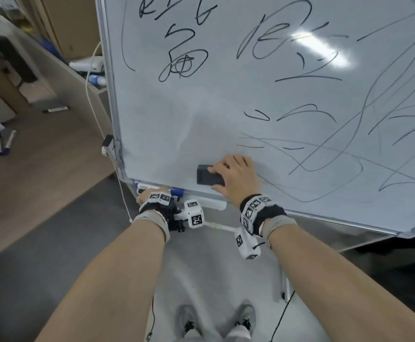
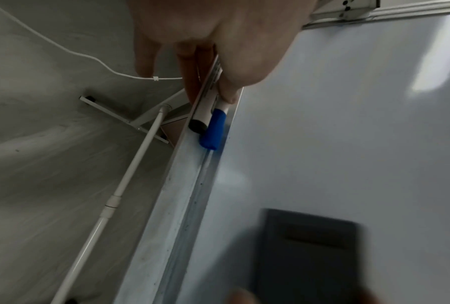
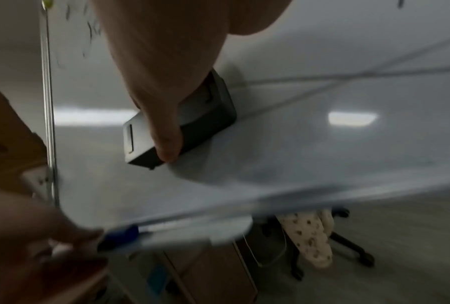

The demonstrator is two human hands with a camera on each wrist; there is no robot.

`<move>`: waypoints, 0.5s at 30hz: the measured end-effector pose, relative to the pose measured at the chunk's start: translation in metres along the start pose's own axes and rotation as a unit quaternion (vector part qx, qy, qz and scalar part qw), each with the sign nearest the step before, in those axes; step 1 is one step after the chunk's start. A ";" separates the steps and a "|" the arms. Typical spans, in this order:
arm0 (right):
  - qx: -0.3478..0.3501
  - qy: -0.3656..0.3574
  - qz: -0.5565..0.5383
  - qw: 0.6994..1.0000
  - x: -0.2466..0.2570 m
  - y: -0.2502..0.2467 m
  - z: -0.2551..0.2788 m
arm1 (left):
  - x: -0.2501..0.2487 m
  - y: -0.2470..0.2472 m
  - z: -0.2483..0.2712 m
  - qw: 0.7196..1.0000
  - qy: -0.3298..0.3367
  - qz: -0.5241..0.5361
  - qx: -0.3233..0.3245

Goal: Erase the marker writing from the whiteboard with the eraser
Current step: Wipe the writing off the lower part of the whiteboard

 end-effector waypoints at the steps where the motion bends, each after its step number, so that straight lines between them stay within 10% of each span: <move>1: 0.021 0.001 0.006 1.000 -0.002 0.009 0.009 | -0.002 0.000 0.000 1.000 -0.001 0.004 0.003; 15: -0.130 0.054 -0.025 0.990 -0.039 -0.085 -0.038 | -0.050 0.029 -0.006 0.990 -0.041 0.134 0.019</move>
Point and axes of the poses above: each hand's wrist, its own z-axis away from the middle knuckle, its own y-axis out of the palm, x = y × z, the point moved 3 cm from there along -z, towards the middle knuckle, and after that the axes turned 15 degrees about y, right-handed, at the moved point
